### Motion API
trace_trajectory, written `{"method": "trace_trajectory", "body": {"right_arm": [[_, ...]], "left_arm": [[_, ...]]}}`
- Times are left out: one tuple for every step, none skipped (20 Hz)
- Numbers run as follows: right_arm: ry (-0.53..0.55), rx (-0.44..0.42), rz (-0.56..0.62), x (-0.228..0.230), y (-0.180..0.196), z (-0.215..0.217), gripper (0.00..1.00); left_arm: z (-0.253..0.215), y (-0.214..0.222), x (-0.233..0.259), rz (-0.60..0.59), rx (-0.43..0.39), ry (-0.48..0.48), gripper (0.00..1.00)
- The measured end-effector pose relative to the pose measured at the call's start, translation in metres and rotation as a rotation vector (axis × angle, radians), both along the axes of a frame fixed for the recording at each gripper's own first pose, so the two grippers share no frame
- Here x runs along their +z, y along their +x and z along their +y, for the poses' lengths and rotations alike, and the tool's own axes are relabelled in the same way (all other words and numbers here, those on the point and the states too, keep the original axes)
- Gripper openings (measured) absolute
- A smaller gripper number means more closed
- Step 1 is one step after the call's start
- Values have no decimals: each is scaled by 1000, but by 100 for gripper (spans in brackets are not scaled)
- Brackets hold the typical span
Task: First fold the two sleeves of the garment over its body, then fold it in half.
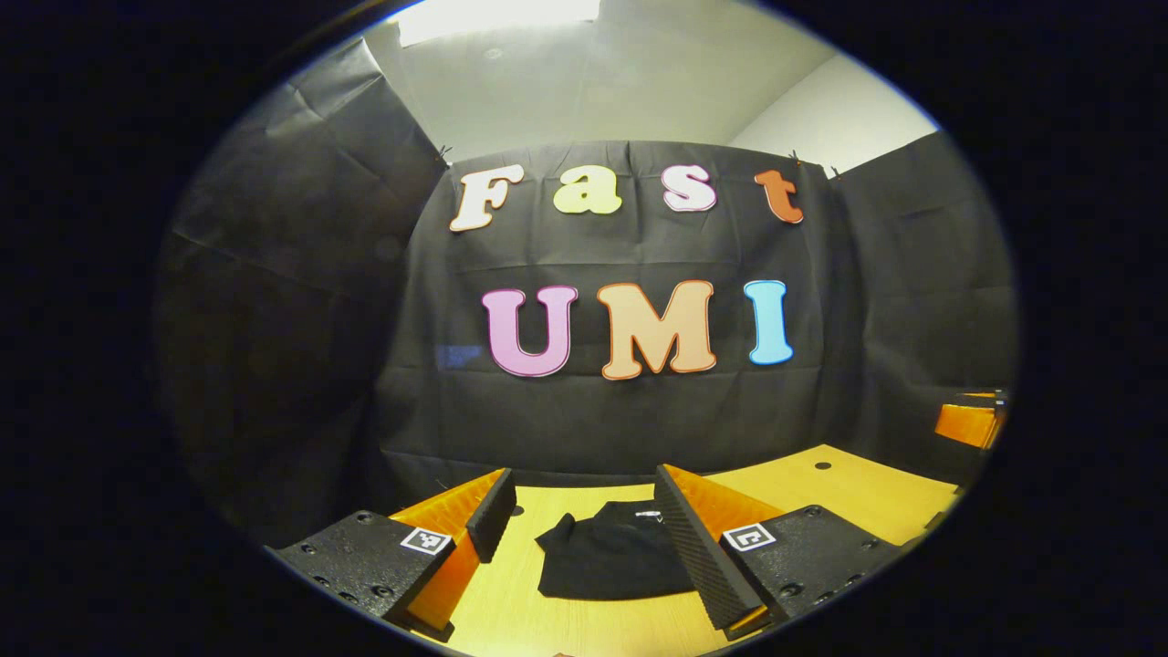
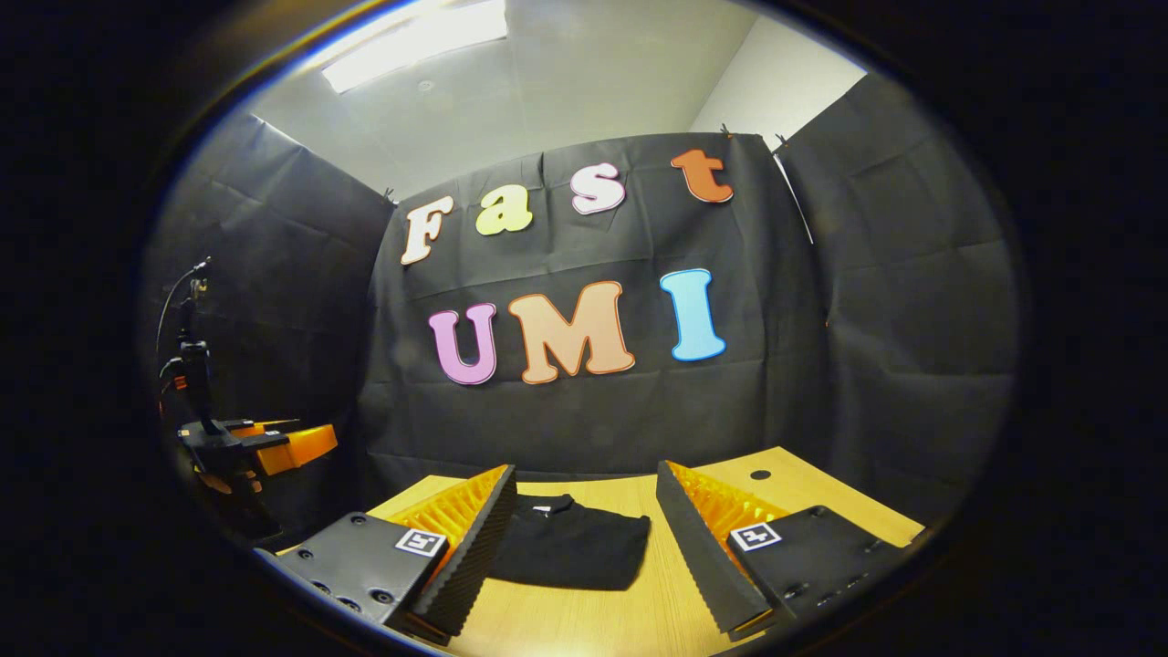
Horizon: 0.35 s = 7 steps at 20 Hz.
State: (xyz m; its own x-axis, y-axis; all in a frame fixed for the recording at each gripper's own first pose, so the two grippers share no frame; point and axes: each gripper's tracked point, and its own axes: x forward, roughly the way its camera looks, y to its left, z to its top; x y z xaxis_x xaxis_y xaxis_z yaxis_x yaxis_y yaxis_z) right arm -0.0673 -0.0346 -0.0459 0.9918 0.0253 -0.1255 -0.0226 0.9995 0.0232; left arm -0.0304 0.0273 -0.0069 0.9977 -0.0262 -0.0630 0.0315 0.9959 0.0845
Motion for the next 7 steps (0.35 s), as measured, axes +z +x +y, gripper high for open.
{"method": "trace_trajectory", "body": {"right_arm": [[-3, 5, -7, 3, -5, -1, 97], [-7, 8, -16, 6, -10, -2, 97], [-10, 10, -21, 9, -13, -2, 97], [-12, 15, -24, 9, -17, -2, 96], [-13, 17, -26, 10, -19, -1, 96], [-13, 20, -31, 12, -21, -3, 96], [-14, 23, -36, 15, -24, -2, 96]], "left_arm": [[-3, -4, 2, -1, -3, -1, 94], [-5, -9, 2, 0, -4, -5, 94], [-6, -12, 2, 0, -5, -10, 94], [-9, -15, 3, -1, -9, -14, 94], [-11, -18, 4, -1, -11, -15, 94], [-13, -20, 7, -8, -13, -12, 94], [-15, -21, 9, -14, -15, -4, 94]]}}
